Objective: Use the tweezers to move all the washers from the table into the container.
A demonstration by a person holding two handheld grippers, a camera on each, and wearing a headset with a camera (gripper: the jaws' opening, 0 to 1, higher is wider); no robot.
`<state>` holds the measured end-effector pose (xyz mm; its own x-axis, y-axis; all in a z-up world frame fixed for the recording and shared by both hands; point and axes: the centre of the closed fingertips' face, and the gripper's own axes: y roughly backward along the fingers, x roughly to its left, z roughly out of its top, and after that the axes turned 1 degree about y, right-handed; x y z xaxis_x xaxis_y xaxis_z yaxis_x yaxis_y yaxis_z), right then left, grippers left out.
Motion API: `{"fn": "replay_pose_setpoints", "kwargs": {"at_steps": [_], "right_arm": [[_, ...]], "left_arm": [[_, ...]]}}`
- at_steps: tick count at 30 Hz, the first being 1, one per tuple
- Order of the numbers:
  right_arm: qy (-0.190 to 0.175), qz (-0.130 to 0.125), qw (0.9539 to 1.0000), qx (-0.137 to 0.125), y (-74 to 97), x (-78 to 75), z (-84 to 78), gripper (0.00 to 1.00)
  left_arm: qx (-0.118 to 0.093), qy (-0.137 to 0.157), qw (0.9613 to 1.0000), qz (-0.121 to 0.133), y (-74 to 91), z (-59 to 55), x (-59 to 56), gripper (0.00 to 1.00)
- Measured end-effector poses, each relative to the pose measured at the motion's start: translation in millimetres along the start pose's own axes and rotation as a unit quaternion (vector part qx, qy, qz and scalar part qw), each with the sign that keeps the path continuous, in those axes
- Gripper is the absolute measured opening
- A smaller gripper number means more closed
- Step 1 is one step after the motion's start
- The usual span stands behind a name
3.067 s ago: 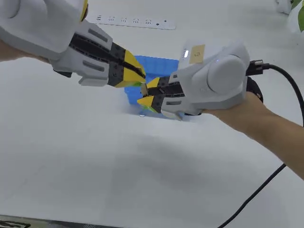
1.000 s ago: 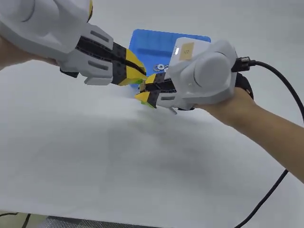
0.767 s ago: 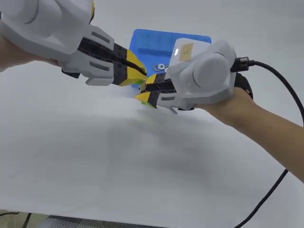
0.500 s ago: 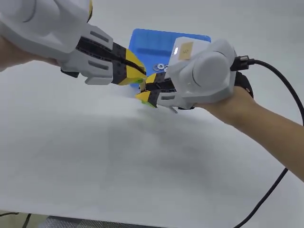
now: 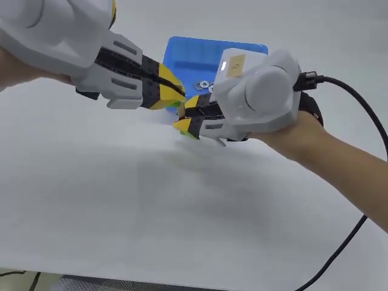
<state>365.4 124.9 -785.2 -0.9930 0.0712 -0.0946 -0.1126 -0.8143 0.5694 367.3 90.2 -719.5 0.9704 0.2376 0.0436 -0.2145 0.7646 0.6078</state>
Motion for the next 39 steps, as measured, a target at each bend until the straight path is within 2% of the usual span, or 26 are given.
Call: {"fn": "replay_pose_setpoints", "kwargs": {"at_steps": [20, 25, 30, 37, 39], "right_arm": [[-0.003, -0.006, 1.0, -0.001, 2.0, -3.1, -0.8, 0.12], [-0.008, -0.002, 1.0, -0.001, 1.4, -2.0, -1.6, 0.13], [-0.005, 0.008, 1.0, 0.0, 1.8, 2.8, -2.7, 0.18], [0.012, 0.004, 0.9999, 0.0, 3.7, 1.7, -2.1, 0.18], [0.011, 0.007, 0.9999, 0.0, 2.8, 1.5, -2.1, 0.18]], "left_arm": [[-0.003, 0.0, 1.0, 0.002, -1.7, 1.0, 2.0, 0.06], [-0.001, 0.003, 1.0, 0.0, -1.4, 0.0, 1.3, 0.06], [0.0, 0.004, 1.0, 0.0, -1.8, -0.3, 0.8, 0.06], [0.012, -0.006, 0.9999, 0.009, -0.9, -1.7, 3.5, 0.06], [0.015, 0.0, 0.9999, 0.008, -0.3, -2.7, 2.8, 0.06]]}}
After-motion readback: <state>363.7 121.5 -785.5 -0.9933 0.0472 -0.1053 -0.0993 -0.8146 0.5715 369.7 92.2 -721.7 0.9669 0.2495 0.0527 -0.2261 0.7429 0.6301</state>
